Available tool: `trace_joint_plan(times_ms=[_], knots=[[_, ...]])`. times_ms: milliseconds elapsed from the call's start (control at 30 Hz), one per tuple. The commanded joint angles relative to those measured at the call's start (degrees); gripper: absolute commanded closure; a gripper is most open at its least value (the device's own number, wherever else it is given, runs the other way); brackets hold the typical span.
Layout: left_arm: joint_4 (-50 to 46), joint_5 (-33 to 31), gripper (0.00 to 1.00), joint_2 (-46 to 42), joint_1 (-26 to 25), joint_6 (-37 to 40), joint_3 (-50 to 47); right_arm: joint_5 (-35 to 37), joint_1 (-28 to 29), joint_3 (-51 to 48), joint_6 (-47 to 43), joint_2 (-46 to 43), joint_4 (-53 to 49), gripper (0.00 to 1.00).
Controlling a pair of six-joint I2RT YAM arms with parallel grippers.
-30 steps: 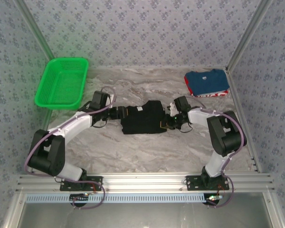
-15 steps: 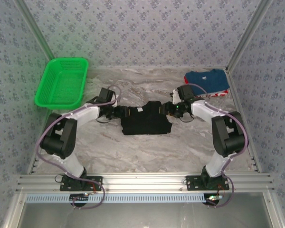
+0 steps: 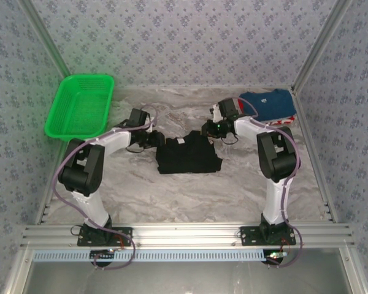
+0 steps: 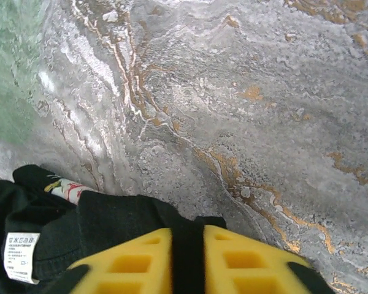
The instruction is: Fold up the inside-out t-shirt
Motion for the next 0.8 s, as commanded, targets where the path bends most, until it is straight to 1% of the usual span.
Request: trace_joint_plan(times_ms=[0, 67, 200, 267, 300, 400, 467, 567, 600, 667, 767], knots=[[1.35, 3.16, 0.8, 0.87, 0.28, 0.68, 2.81, 0.25, -0.46, 0.26, -0.99, -1.79, -0.67, 0.86], [1.86, 4.1, 0.86, 0.04, 0.28, 0.94, 2.94, 0.54, -0.93, -1.76, -1.3, -4.7, -0.7, 0.92], [3.09, 5.05, 0.95, -1.74, 0.28, 0.96, 2.17, 1.49, -1.8, -7.34, -1.3, -10.79, -0.46, 0.97], [4.49, 5.49, 0.98, -1.76, 0.28, 0.7, 1.6, 2.67, -2.14, -9.39, -1.24, -13.34, -0.42, 0.97], [4.97, 5.63, 0.98, -1.4, 0.28, 0.55, 1.47, 3.25, -2.33, -11.96, -1.17, -13.85, -0.33, 0.97], [6.01, 5.95, 0.97, 1.25, 0.3, 0.21, 2.38, 4.37, -2.94, -13.0, -0.63, -12.66, -1.13, 0.93], [5.95, 5.4, 0.93, 3.63, 0.27, 0.07, 3.3, 5.08, -3.06, -12.14, -0.52, -10.44, -2.97, 0.87], [4.15, 2.68, 0.8, 5.58, 0.3, 0.52, 4.76, 6.22, -3.14, -11.24, -1.59, -9.91, -6.37, 0.75], [3.88, 1.76, 0.75, 5.53, 0.28, 0.81, 4.96, 6.78, -3.1, -11.63, -1.97, -10.97, -6.9, 0.7], [2.95, -0.63, 0.6, 4.54, 0.28, 1.51, 5.3, 7.7, -3.22, -13.32, -2.79, -14.68, -7.85, 0.6], [2.07, -3.78, 0.45, 1.97, 0.28, 2.59, 5.07, 8.36, -2.93, -17.23, -2.79, -20.38, -8.98, 0.47]])
